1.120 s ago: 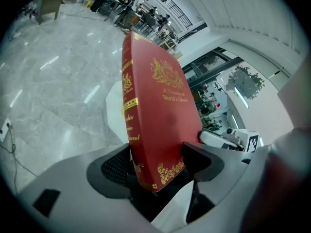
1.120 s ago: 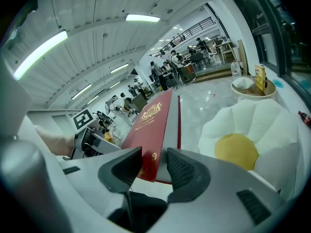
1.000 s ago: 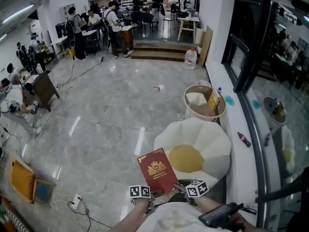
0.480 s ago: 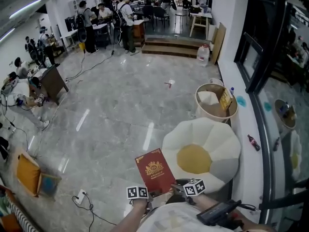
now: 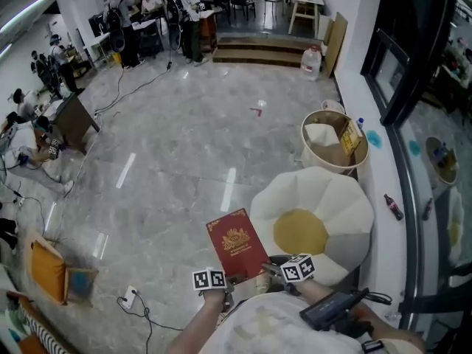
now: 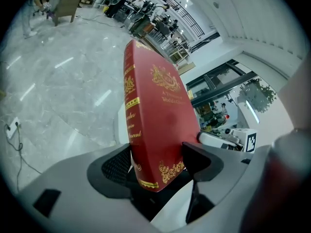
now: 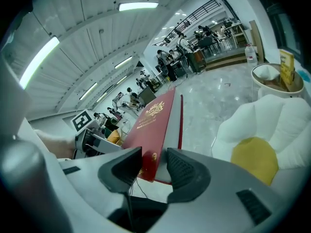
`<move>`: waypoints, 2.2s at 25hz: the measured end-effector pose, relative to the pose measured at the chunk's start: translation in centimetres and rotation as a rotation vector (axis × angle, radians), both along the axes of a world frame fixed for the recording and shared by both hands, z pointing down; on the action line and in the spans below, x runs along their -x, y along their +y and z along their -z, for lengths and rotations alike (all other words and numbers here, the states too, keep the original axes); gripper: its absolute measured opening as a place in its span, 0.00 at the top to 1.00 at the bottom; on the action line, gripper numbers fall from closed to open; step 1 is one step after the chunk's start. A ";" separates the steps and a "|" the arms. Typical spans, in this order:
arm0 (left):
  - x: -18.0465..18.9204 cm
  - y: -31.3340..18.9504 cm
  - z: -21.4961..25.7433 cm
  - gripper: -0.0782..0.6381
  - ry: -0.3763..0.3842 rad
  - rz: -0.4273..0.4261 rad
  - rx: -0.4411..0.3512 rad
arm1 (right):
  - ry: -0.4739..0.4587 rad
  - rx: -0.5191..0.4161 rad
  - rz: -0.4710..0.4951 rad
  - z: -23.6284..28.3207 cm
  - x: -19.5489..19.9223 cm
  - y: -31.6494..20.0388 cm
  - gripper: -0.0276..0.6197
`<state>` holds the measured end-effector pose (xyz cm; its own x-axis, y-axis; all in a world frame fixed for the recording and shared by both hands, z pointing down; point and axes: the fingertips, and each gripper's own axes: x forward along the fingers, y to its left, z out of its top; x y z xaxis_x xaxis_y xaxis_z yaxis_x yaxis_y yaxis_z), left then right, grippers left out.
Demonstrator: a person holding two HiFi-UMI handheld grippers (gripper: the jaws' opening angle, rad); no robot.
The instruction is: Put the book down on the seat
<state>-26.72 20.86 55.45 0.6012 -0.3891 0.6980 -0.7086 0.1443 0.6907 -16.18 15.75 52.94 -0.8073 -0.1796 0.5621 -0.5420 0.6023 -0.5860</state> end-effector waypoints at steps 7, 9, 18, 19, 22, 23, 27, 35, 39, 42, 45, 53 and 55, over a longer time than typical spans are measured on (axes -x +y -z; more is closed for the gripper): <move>1.2 -5.6 0.3 0.41 -0.031 -0.008 0.015 | -0.010 0.008 0.026 0.0 1.0 -5.5 0.69; 1.4 -7.3 0.4 0.42 -0.044 -0.014 0.018 | -0.016 0.008 0.030 0.0 1.2 -7.2 0.69; 1.5 -12.7 0.4 0.42 -0.078 -0.056 0.022 | -0.051 0.008 0.003 -0.4 1.2 -12.4 0.69; 1.7 -13.1 0.5 0.42 -0.083 -0.067 0.026 | -0.055 0.010 -0.009 -0.4 1.4 -12.7 0.69; 2.1 -15.0 0.7 0.42 -0.088 -0.105 0.030 | -0.067 0.021 -0.057 -0.3 1.6 -14.3 0.69; 2.1 -15.8 0.7 0.42 -0.084 -0.119 0.030 | -0.067 0.026 -0.076 -0.3 1.5 -14.9 0.69; 1.9 -18.4 0.0 0.43 -0.058 -0.196 0.030 | -0.042 0.038 -0.143 -0.9 1.0 -16.6 0.69; 5.1 -24.0 -0.5 0.43 -0.015 -0.354 0.021 | 0.016 0.043 -0.301 -0.8 3.8 -20.3 0.70; 7.8 -26.8 -0.2 0.44 -0.017 -0.444 0.006 | 0.044 0.037 -0.357 -0.6 6.5 -22.1 0.70; 9.5 -28.5 0.1 0.44 -0.021 -0.509 0.006 | 0.052 0.037 -0.416 -0.2 8.1 -23.1 0.70; 10.5 -29.6 0.1 0.44 -0.024 -0.587 0.001 | 0.054 0.051 -0.494 -0.5 9.2 -23.1 0.70; 10.0 -31.4 0.1 0.44 -0.022 -0.783 0.008 | 0.068 0.081 -0.678 -0.4 9.2 -22.8 0.70; 9.0 -31.8 0.1 0.44 -0.004 -0.817 0.017 | 0.081 0.077 -0.721 -0.2 8.4 -22.9 0.70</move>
